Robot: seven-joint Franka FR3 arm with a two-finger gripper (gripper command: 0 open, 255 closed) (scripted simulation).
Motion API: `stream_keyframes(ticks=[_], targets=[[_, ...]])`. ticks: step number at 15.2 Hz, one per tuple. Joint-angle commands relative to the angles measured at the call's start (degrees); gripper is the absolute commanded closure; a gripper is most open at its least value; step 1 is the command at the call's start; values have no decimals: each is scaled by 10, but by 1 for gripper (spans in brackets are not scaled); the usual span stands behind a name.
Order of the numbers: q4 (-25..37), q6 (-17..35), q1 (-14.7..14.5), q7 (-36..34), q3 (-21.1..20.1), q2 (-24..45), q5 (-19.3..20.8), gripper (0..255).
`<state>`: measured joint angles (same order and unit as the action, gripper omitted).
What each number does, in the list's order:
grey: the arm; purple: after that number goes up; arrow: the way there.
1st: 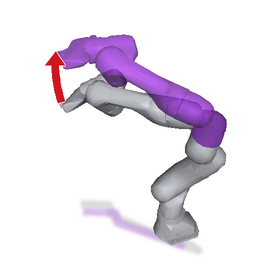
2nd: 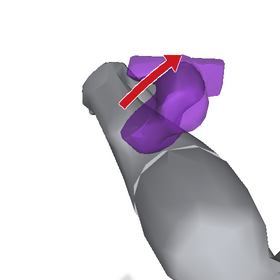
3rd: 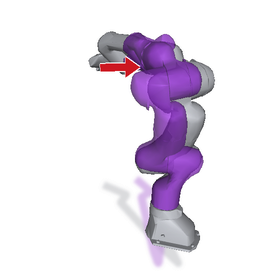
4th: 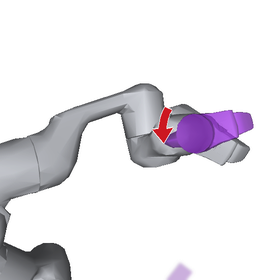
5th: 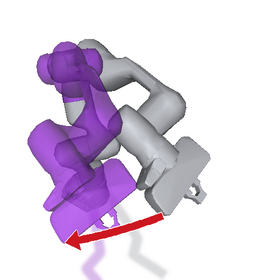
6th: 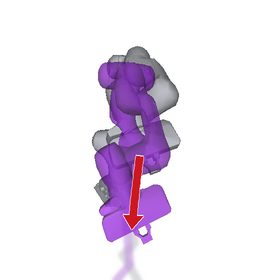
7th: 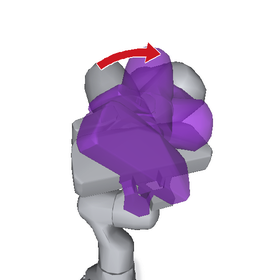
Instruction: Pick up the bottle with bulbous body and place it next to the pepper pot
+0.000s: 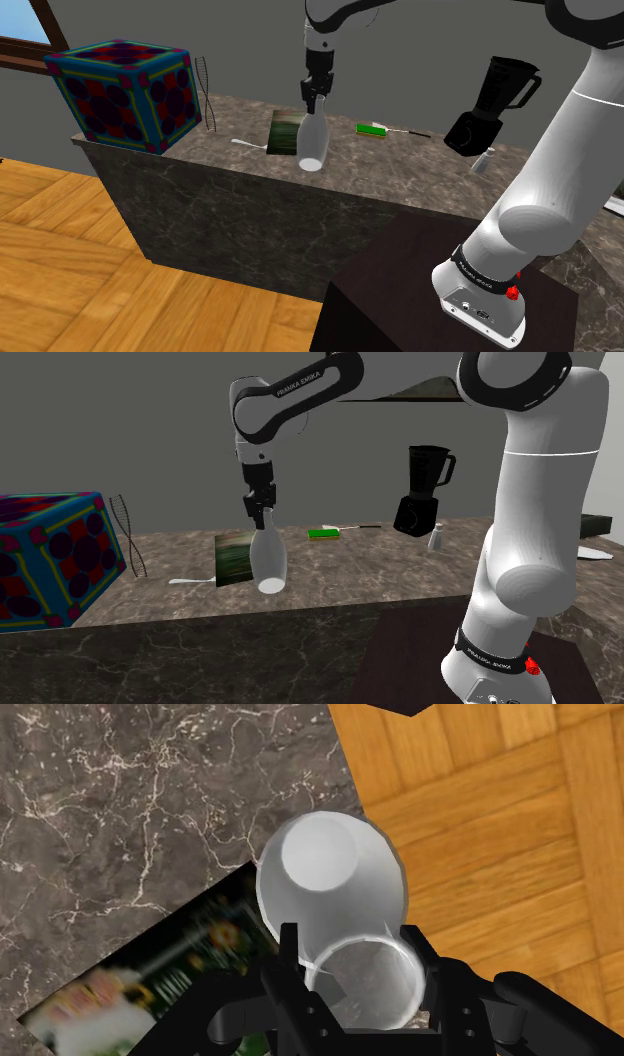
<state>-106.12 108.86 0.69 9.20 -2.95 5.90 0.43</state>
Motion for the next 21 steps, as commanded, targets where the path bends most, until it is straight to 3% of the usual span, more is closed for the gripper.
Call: stream_keyframes(ticks=[1,21], targets=[[12,-14,0,1,0,-3,0,255],[163,-168,0,1,0,-5,0,255]])
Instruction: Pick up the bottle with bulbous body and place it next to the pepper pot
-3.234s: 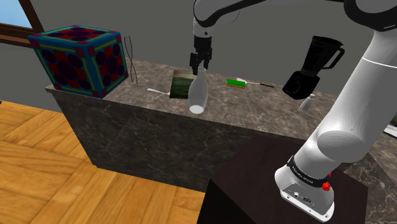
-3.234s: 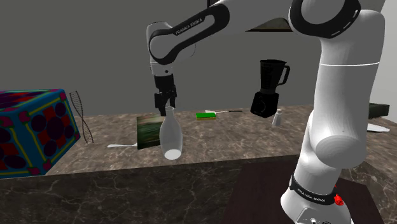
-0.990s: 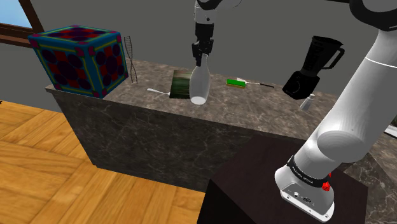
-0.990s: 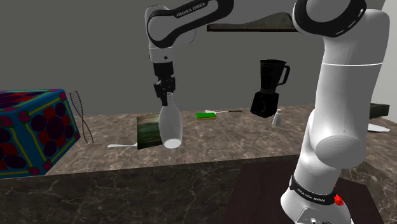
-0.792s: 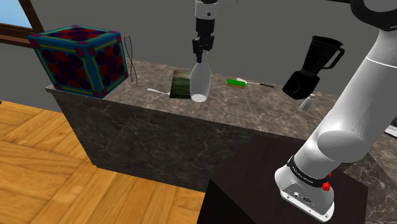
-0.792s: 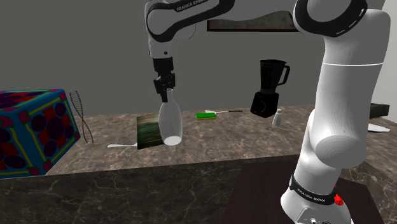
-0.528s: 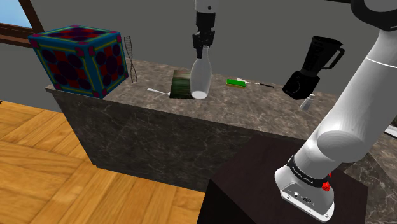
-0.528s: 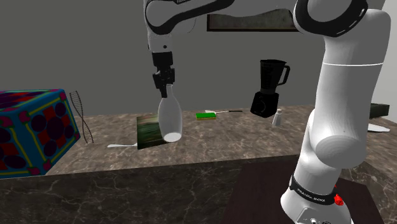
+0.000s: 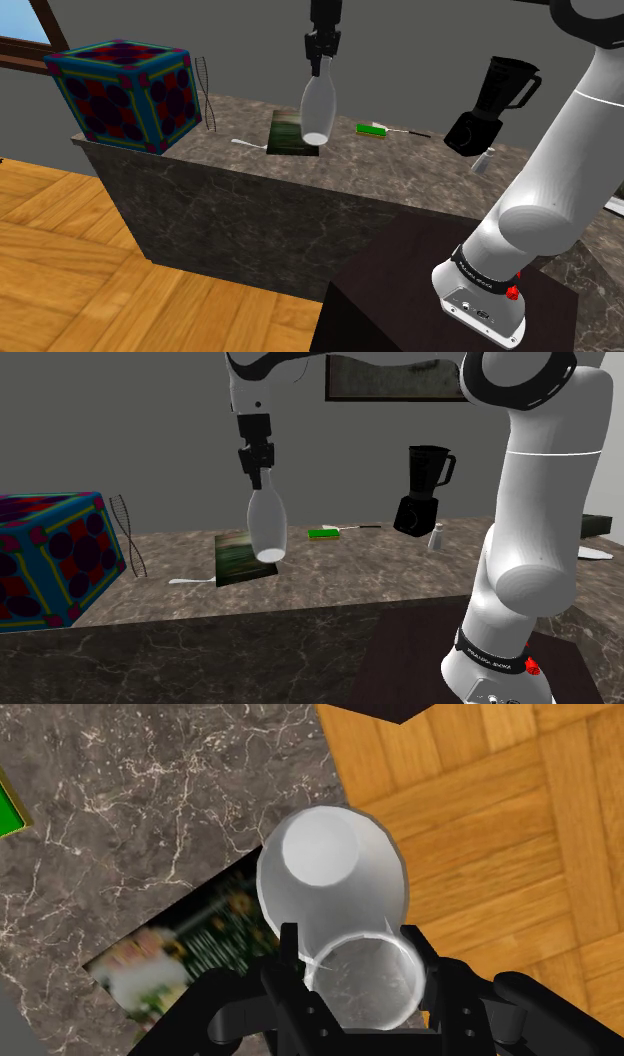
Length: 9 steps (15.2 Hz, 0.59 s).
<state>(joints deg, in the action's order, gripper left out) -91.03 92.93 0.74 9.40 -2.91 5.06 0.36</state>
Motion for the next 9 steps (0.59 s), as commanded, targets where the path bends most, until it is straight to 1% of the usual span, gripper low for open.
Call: stream_keyframes(ticks=[1,5,9], targets=[[22,-17,0,-1,0,5,0,255],[61,-50,-1,-1,0,12,1,255],[-19,-33,23,43,20,-53,0,255]])
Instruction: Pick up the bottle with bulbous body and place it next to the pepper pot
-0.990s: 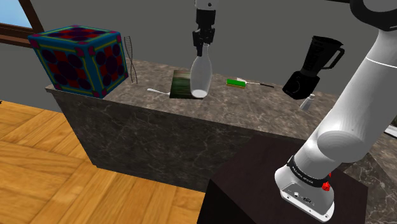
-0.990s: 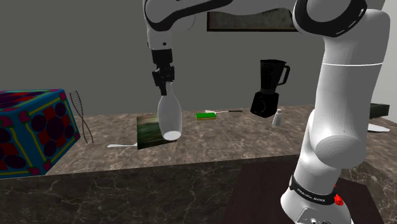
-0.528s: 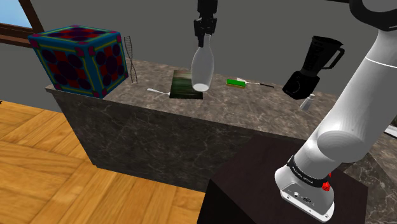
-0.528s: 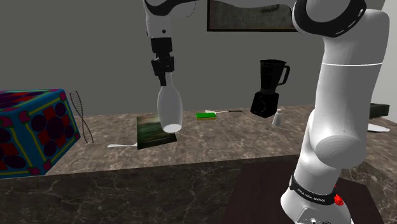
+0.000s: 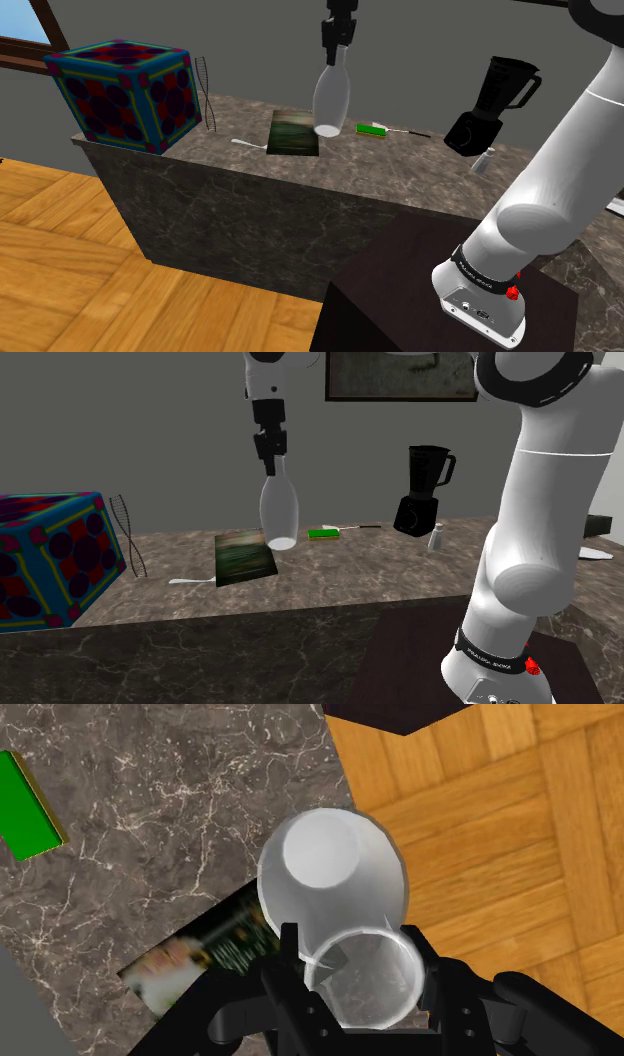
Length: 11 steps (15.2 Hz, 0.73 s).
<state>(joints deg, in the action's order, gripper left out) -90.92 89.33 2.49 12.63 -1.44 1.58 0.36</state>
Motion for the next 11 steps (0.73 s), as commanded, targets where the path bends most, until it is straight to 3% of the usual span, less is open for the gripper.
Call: stream_keyframes(ticks=[1,11], targets=[[-38,6,11,22,10,-32,0,255],[-166,19,64,137,76,-149,21,255]])
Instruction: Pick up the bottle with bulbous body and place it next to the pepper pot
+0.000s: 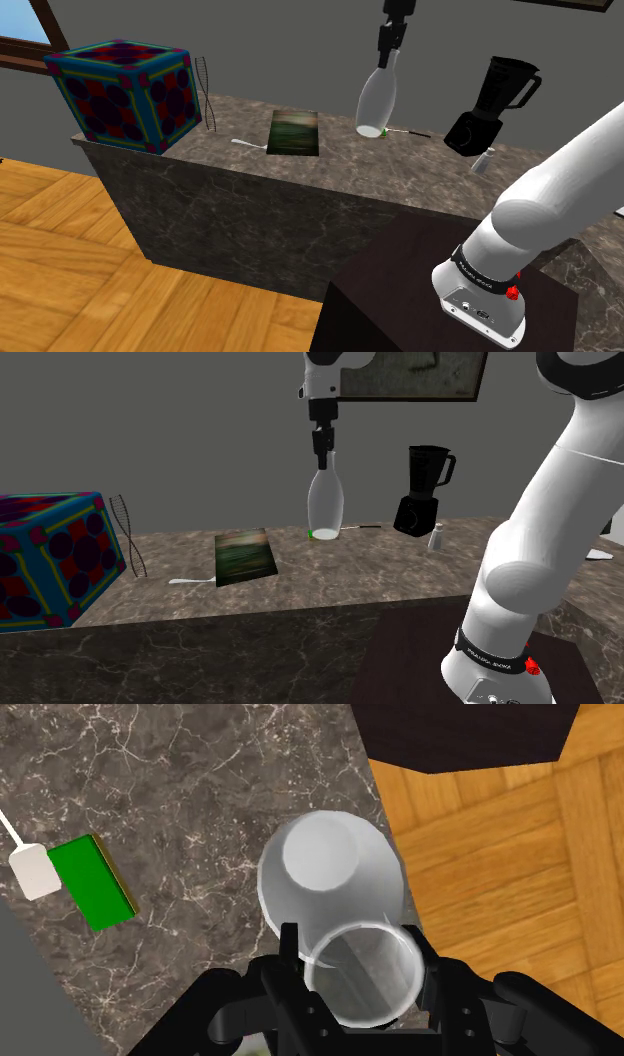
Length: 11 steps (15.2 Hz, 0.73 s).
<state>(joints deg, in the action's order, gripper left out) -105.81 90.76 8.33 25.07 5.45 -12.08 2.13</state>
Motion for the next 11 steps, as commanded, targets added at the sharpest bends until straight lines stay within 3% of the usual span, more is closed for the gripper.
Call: stream_keyframes(ticks=[1,11], targets=[[-25,5,11,25,15,-21,7,255],[-76,5,64,152,98,-81,48,255]])
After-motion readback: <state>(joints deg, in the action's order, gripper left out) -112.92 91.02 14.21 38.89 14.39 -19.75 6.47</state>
